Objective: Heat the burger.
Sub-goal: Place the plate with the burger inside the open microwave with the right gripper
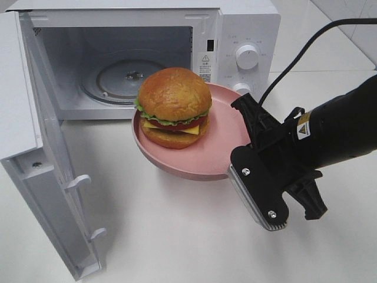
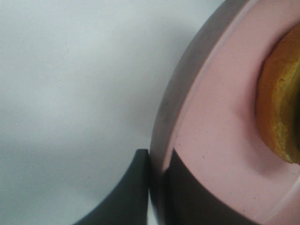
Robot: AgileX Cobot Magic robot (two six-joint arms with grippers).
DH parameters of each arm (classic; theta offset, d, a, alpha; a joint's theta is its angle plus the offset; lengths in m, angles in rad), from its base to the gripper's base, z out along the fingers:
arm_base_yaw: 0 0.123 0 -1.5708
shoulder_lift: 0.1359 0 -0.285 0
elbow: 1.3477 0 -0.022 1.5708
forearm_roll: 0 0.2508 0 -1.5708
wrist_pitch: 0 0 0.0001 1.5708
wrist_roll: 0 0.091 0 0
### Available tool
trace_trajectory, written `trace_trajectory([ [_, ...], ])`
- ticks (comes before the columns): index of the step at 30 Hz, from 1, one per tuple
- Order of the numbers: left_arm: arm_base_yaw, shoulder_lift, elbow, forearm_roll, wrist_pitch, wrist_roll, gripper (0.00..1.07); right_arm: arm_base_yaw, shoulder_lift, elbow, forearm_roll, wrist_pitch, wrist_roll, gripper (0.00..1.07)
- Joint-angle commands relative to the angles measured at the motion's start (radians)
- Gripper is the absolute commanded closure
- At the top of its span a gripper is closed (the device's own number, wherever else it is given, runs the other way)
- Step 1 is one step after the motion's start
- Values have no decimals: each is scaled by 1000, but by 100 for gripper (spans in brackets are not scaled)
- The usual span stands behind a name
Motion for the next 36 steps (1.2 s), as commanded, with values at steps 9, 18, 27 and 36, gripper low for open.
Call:
trace_trajectory([
  [9, 2, -1, 3, -4, -2, 1, 6, 45, 61, -80, -9, -58, 44, 107],
  [18, 2, -1, 3, -4, -2, 1, 6, 64, 140, -163, -13, -14, 62, 107],
  [27, 2, -1, 3, -4, -2, 1, 6, 64, 185, -240, -20, 26, 67, 107],
  [36, 2, -1, 3, -4, -2, 1, 6, 64, 249, -333, -28, 54, 76, 107],
])
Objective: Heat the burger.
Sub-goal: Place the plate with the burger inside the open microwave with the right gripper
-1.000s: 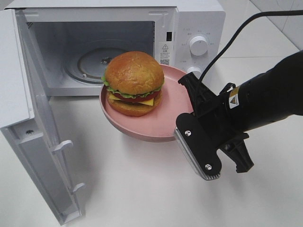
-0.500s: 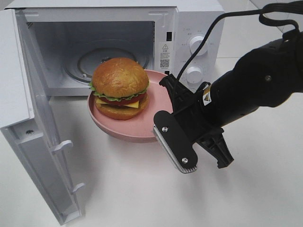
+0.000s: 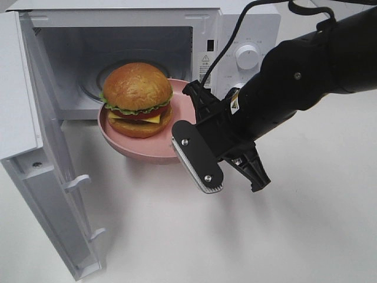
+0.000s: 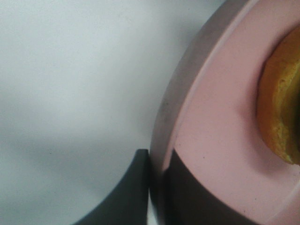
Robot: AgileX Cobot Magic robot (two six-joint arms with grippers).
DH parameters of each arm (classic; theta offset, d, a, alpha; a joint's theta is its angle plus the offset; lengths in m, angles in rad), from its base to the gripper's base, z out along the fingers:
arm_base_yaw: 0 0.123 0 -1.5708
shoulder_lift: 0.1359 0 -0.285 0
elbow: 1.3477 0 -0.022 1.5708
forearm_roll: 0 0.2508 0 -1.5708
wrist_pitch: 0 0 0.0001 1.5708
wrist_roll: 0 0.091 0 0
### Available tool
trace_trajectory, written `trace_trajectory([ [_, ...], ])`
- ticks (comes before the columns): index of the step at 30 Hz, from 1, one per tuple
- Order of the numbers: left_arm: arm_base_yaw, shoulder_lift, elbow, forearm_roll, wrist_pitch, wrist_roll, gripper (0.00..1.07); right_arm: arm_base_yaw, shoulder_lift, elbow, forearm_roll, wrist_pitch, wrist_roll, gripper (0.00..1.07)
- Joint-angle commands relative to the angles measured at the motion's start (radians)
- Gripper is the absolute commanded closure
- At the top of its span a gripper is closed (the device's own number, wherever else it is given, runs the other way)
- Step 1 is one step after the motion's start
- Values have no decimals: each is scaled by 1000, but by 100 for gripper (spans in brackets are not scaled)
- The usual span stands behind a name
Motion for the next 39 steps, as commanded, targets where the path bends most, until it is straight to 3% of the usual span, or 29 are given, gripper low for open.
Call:
trace_trajectory([
  [1, 2, -1, 3, -4, -2, 1, 6, 1, 3, -37, -3, -51, 18, 107],
  [21, 2, -1, 3, -4, -2, 1, 6, 1, 165, -272, -80, 3, 165, 107],
  [39, 2, -1, 3, -4, -2, 1, 6, 1, 265, -404, -182, 5, 271, 107],
])
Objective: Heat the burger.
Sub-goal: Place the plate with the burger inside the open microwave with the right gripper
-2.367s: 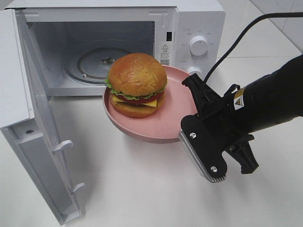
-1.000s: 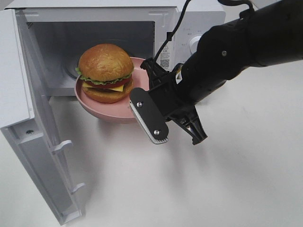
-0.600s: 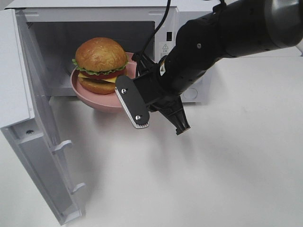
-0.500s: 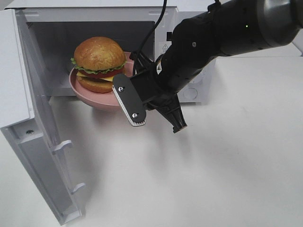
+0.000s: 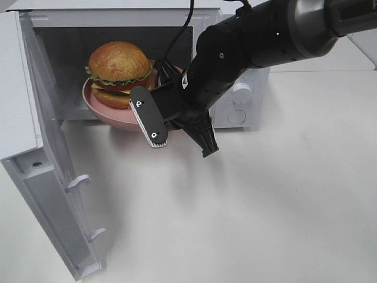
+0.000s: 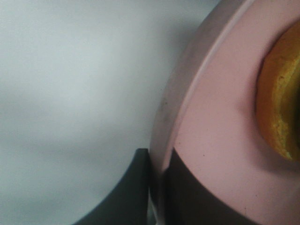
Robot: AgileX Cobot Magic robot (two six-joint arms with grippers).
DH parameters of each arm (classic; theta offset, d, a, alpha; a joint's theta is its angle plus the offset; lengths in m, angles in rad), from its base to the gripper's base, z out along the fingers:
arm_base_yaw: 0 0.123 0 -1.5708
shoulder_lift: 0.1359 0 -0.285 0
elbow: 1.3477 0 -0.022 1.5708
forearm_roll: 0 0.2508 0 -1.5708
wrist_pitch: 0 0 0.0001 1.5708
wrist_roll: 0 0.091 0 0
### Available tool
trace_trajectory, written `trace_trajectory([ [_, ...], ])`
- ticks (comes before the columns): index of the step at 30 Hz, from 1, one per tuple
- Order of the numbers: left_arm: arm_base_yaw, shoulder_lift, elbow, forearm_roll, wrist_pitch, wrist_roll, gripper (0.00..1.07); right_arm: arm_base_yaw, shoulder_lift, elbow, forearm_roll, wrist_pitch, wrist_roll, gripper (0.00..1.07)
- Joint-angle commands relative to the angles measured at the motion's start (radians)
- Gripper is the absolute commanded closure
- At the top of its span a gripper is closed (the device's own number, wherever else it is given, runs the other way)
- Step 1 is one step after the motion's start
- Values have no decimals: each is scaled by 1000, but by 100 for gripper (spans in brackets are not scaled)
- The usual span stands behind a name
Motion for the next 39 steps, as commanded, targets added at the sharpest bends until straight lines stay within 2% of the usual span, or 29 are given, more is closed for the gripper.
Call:
trace_trajectory([
  [1, 2, -1, 3, -4, -2, 1, 6, -2, 14, -55, -47, -54, 58, 107],
  [7, 2, -1, 3, -4, -2, 1, 6, -2, 47, -111, -74, -38, 98, 107],
  [9, 2, -1, 3, -4, -2, 1, 6, -2, 85, -168, -95, -15, 142, 107],
  [12, 2, -1, 3, -4, -2, 1, 6, -2, 96, -186, -102, -8, 154, 107],
  [17, 2, -1, 3, -4, -2, 1, 6, -2, 150, -285, -120, 15, 201, 107],
  [22, 2, -1, 3, -4, -2, 1, 6, -2, 190, -339, -122, 35, 202, 107],
  [39, 2, -1, 3, -4, -2, 1, 6, -2, 270, -432, -152, 32, 202, 107],
])
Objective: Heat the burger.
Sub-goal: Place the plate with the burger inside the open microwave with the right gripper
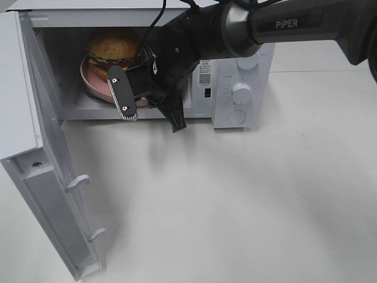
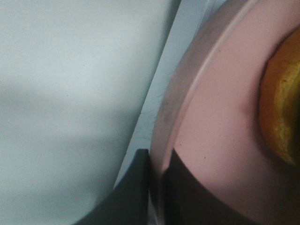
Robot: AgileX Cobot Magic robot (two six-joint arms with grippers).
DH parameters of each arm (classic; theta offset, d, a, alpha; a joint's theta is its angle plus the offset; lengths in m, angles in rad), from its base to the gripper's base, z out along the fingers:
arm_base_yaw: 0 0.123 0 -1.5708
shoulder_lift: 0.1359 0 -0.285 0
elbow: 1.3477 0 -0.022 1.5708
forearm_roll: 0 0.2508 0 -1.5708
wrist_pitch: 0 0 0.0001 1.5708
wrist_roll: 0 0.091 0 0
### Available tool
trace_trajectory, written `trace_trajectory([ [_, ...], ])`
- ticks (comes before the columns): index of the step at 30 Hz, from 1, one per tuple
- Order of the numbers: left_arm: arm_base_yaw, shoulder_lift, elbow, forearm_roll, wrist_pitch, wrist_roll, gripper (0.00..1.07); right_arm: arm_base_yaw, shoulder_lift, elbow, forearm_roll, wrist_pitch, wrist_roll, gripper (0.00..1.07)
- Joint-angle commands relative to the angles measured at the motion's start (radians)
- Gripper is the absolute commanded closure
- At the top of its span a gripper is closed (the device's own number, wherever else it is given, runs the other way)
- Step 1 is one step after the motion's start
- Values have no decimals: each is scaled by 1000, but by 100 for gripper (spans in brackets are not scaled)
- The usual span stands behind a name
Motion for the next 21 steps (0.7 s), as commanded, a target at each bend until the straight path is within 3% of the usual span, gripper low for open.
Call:
trace_trajectory([
  [1, 2, -1, 3, -4, -3, 1, 6, -4, 11, -33, -12, -65, 13, 107],
  [12, 2, -1, 3, -4, -3, 1, 6, -6, 52, -76, -9, -73, 70, 105],
  [21, 2, -1, 3, -4, -3, 1, 6, -6, 56, -76, -6, -83, 157, 82],
])
